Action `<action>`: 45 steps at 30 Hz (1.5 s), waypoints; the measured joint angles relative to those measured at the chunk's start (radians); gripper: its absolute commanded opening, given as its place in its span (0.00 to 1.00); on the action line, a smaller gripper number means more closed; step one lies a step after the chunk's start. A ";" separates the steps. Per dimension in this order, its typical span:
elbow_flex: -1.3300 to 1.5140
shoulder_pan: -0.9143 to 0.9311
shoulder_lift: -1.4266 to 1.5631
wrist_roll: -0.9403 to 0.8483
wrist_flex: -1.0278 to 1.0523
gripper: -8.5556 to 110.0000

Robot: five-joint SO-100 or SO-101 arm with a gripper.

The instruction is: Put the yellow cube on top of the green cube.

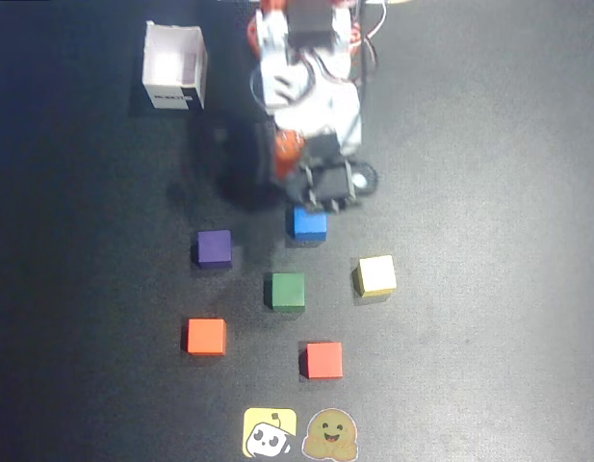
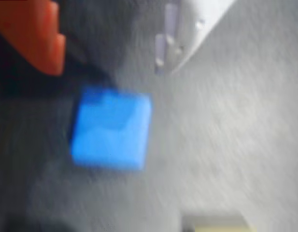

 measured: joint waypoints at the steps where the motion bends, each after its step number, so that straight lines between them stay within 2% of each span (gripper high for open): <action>1: -0.018 -0.012 -0.035 0.006 -0.018 0.20; 18: -0.443 -0.118 -0.640 0.081 -0.104 0.22; 32: -0.483 -0.206 -0.701 0.199 -0.187 0.28; 45: -0.408 -0.241 -0.747 0.261 -0.301 0.28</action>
